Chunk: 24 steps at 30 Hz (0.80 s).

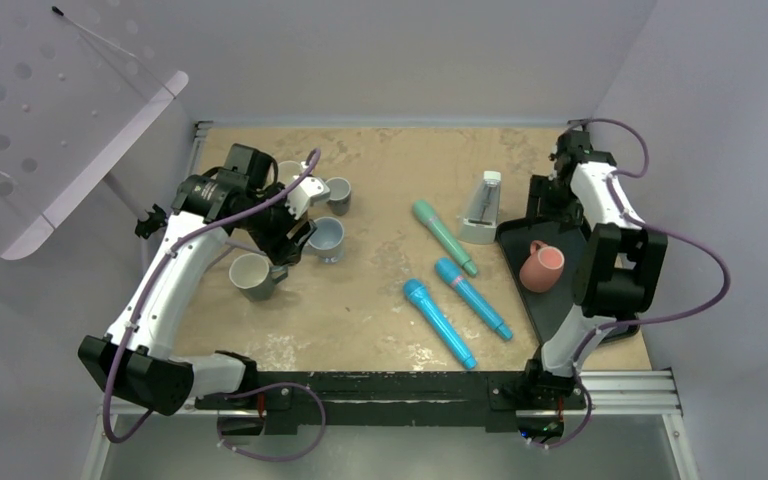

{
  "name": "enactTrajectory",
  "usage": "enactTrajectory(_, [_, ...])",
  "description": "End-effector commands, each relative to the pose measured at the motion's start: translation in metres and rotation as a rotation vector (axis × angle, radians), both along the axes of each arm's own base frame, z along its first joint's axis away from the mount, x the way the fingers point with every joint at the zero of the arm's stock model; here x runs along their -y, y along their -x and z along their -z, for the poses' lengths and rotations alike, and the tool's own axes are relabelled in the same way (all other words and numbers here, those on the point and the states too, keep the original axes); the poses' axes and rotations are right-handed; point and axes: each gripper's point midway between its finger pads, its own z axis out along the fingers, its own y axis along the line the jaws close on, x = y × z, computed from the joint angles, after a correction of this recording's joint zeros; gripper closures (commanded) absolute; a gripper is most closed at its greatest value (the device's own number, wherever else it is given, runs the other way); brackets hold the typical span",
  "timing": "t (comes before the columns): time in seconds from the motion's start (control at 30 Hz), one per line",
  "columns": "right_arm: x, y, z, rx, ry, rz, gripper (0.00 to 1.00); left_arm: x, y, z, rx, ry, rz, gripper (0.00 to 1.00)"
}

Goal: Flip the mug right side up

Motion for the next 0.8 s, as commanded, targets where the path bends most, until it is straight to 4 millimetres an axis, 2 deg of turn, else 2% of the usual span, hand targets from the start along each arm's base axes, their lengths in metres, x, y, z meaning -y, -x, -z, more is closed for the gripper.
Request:
enactTrajectory(0.0, [0.008,0.019,0.013,-0.121,0.085,-0.077,0.3,-0.002,0.003,-0.004,0.029,-0.009,0.027,0.27])
enactTrajectory(0.27, [0.001,0.011,0.04,-0.21,0.164,-0.134,0.37,0.001,0.001,-0.002,0.013,-0.005,0.03,0.27])
enactTrajectory(0.4, [-0.005,0.017,0.051,-0.257,0.176,-0.159,0.45,0.001,0.0,-0.001,0.009,-0.007,0.033,0.27])
enactTrajectory(0.5, [-0.003,0.024,0.055,-0.279,0.195,-0.153,0.49,0.001,0.0,-0.001,0.008,-0.006,0.034,0.27])
enactTrajectory(0.77, [0.006,0.034,0.064,-0.325,0.241,-0.138,0.75,0.001,0.0,-0.001,0.009,-0.008,0.037,0.27])
